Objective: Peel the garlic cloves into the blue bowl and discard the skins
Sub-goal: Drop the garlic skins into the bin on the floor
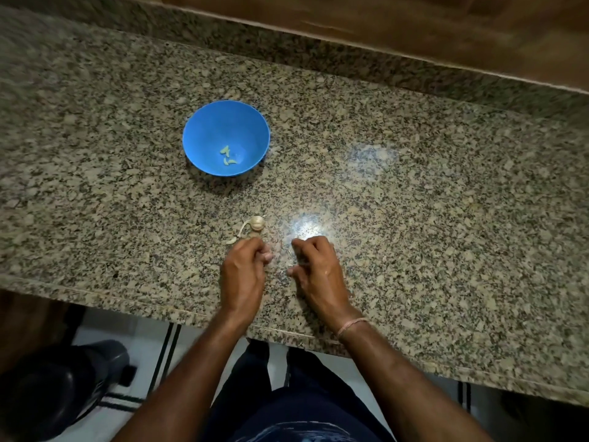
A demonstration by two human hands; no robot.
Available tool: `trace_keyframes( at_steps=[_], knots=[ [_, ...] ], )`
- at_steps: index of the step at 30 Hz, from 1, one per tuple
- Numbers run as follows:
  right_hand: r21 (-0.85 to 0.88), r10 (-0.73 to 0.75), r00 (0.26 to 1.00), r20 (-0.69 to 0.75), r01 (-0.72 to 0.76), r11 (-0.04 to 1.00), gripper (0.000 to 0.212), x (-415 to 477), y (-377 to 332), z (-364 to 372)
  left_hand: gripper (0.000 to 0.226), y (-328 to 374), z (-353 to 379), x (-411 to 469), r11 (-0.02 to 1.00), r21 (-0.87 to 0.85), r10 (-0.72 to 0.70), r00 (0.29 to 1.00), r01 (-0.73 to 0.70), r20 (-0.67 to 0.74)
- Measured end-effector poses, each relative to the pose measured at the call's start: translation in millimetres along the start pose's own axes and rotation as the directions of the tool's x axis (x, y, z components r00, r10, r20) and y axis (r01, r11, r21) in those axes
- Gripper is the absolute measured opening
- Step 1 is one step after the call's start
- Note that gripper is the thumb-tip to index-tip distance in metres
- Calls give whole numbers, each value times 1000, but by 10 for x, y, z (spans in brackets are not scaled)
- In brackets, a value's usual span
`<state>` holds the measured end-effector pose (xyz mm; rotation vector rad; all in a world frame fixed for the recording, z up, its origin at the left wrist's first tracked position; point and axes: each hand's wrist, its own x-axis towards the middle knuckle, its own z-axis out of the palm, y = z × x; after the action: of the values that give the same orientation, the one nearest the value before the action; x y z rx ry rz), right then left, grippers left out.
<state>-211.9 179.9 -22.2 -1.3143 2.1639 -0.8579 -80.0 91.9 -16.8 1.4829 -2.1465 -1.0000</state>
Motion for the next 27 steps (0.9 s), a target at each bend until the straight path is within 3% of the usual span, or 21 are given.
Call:
trace_keyframes(
  at_steps=[5,9,12,17,18,24,27],
  knots=[
    [64,-10,998,-56,14,998,34,239,-53,-17,12,15,-85,-210,988,-95,-125,990,118,-71],
    [50,-49,996,-69,53,997,59,227,-7,-92,11,39,-59,-253,977,-116,-188,979,178,-79],
    [13,-81,997,-17,81,997,59,242,22,-16,10,67,-42,-264,973,-107,-214,973,205,-83],
    [-14,-120,989,-89,119,993,12,321,0,72,9,101,-33,-264,960,-142,-255,964,241,-83],
    [-37,-131,987,-98,128,991,4,335,6,75,10,101,-33,-269,958,-143,-261,962,247,-81],
    [-269,-173,981,-86,144,952,10,365,19,98,10,75,-66,-318,952,-171,-267,961,252,-72],
    [-387,-177,984,2,164,907,7,327,46,98,9,65,-95,-360,937,-191,-309,949,293,-59]
  ],
)
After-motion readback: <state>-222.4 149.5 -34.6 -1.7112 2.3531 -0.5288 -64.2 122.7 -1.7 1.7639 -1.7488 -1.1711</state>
